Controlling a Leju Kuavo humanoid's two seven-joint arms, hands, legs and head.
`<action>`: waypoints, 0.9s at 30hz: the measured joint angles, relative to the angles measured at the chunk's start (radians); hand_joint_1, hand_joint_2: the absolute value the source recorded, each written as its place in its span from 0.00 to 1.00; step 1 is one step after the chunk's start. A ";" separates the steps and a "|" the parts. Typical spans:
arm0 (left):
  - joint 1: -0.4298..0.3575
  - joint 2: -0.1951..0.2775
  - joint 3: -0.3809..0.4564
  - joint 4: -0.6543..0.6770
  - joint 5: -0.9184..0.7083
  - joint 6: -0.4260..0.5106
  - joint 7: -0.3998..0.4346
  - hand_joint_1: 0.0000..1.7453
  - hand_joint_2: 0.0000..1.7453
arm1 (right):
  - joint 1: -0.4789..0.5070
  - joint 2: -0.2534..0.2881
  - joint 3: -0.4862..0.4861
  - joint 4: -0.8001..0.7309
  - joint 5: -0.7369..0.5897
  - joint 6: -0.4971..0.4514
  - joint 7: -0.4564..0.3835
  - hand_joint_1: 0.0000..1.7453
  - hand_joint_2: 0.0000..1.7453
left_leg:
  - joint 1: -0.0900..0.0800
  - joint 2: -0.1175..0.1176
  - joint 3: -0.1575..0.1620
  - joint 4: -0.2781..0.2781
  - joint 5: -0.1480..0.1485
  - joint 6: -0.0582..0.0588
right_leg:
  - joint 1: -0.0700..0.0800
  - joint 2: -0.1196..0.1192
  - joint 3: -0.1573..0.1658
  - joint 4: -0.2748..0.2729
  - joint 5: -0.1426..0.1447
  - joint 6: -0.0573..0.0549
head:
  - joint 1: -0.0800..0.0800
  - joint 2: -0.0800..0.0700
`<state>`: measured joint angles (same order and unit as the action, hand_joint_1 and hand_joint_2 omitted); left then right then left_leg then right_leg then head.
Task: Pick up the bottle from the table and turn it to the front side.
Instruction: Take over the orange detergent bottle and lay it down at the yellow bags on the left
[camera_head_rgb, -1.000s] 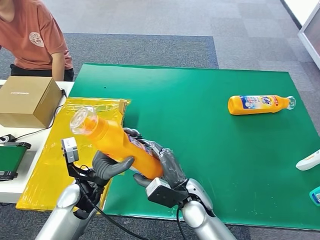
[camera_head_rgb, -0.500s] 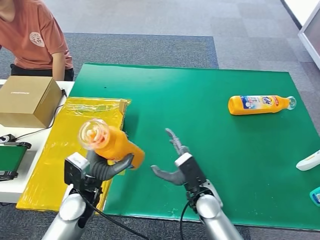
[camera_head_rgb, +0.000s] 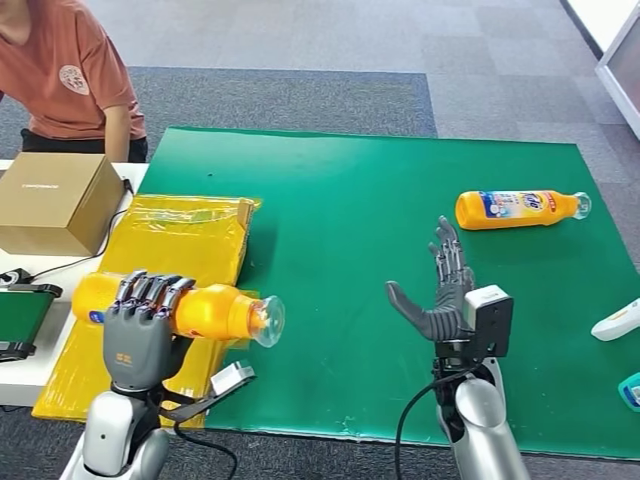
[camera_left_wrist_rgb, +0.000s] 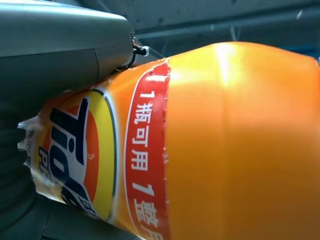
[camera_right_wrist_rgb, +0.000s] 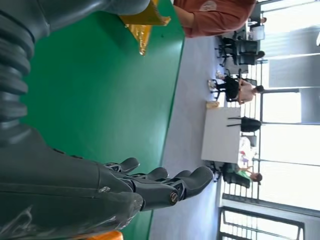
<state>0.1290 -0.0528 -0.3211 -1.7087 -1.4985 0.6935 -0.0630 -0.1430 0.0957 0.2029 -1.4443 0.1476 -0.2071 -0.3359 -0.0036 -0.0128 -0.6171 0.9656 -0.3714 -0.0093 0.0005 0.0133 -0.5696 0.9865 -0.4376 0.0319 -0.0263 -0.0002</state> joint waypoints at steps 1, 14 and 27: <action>-0.007 0.002 0.004 0.026 -0.006 0.000 0.018 1.00 1.00 | 0.002 -0.001 -0.001 -0.013 -0.002 0.001 -0.002 0.00 1.00 | 0.000 0.000 0.000 0.000 0.000 0.000 | 0.000 0.000 0.000 0.000 0.000 0.000 | 0.000 0.000; -0.192 0.065 0.066 0.543 -0.035 0.002 0.092 0.75 1.00 | 0.009 -0.027 0.044 -0.212 -0.022 0.044 -0.035 0.00 1.00 | 0.000 0.000 0.000 0.000 0.001 0.000 | 0.000 0.000 0.000 0.000 0.002 0.000 | 0.000 0.000; -0.214 0.091 0.064 0.577 -0.019 0.003 0.061 0.00 1.00 | 0.020 -0.063 0.093 -0.278 0.016 0.043 -0.048 0.00 1.00 | 0.000 0.000 0.000 0.000 0.001 0.000 | 0.000 0.000 0.000 0.000 0.002 0.000 | 0.000 0.000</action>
<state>-0.0849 0.0383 -0.2566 -1.1318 -1.5171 0.6966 -0.0025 -0.1228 0.0327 0.2962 -1.7218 0.1640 -0.1642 -0.3843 -0.0036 -0.0127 -0.6174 0.9656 -0.3699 -0.0090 0.0005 0.0131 -0.5696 0.9868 -0.4360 0.0317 -0.0263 -0.0001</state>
